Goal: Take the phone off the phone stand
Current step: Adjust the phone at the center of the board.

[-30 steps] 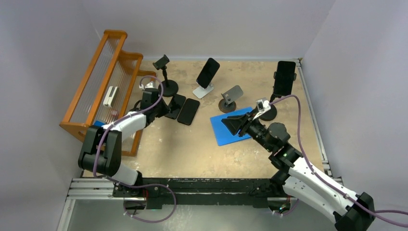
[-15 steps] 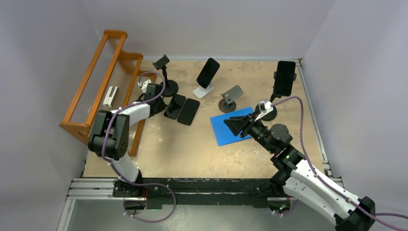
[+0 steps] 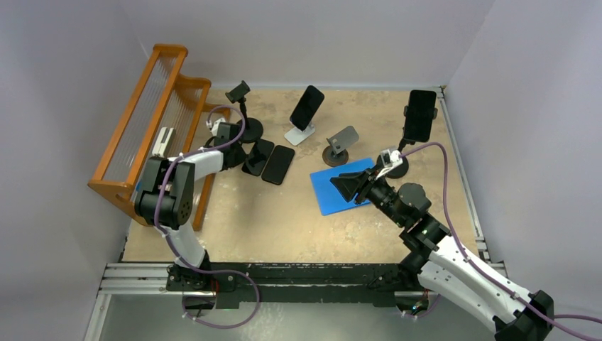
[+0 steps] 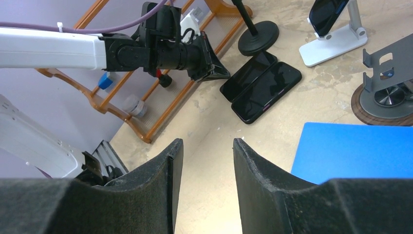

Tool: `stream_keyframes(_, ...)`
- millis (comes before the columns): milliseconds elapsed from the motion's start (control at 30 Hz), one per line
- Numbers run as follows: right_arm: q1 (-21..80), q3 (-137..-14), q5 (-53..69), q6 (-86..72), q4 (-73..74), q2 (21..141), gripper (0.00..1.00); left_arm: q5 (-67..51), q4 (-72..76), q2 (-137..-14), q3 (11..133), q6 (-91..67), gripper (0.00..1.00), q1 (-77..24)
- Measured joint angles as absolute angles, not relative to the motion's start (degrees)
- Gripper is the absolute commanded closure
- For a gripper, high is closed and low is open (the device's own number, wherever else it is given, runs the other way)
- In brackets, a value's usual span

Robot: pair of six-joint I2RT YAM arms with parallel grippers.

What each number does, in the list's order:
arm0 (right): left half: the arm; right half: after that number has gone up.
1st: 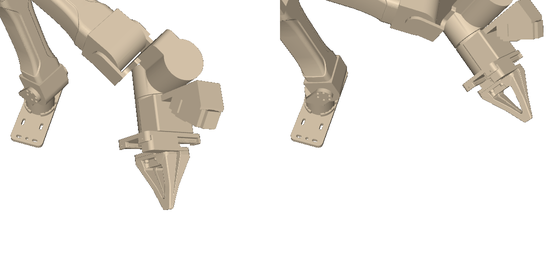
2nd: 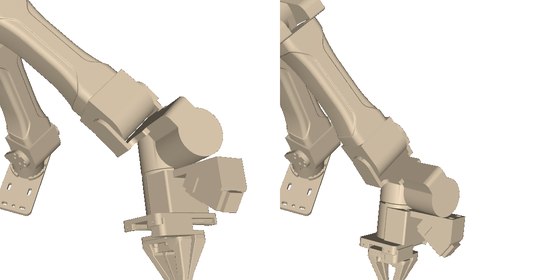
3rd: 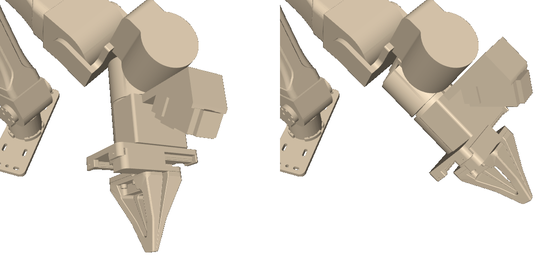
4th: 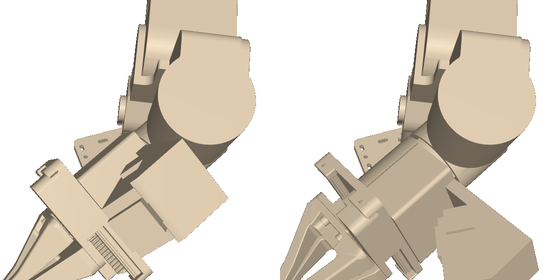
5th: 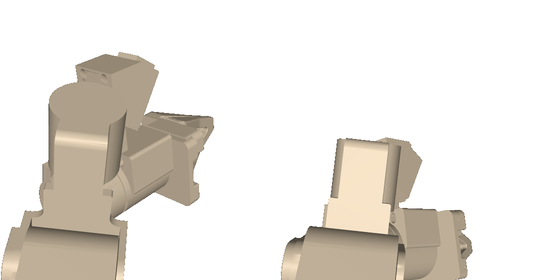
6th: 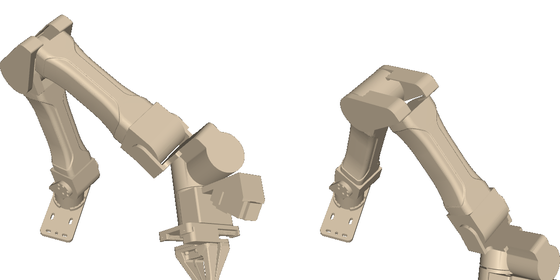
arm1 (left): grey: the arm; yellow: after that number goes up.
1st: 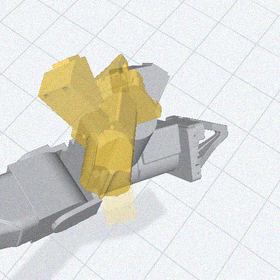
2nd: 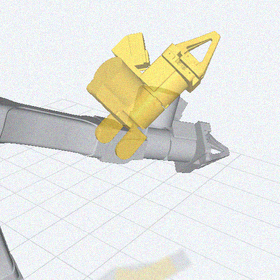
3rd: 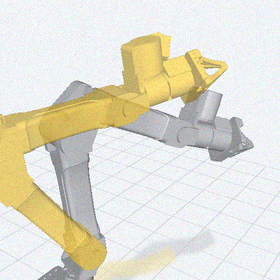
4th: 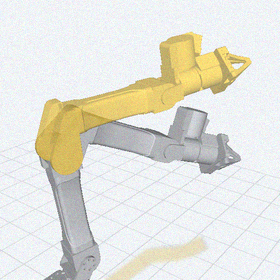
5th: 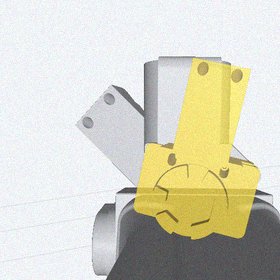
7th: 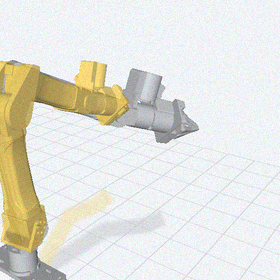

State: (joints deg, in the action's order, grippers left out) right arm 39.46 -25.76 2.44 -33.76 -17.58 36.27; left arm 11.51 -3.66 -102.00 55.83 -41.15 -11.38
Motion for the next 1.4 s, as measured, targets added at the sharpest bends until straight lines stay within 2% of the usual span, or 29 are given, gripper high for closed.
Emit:
stream_keyframes(600, 39.46, -25.74, 2.46, -34.22, -16.99, 35.22, 0.57, 3.4, 1.65, -97.56, 48.56, -41.36, 1.0, -11.42)
stream_keyframes(1400, 39.46, -25.32, 2.22, -34.44, -16.29, 36.01, 0.56, 1.65, 0.19, -92.86, 44.12, -42.92, 1.0, -15.05)
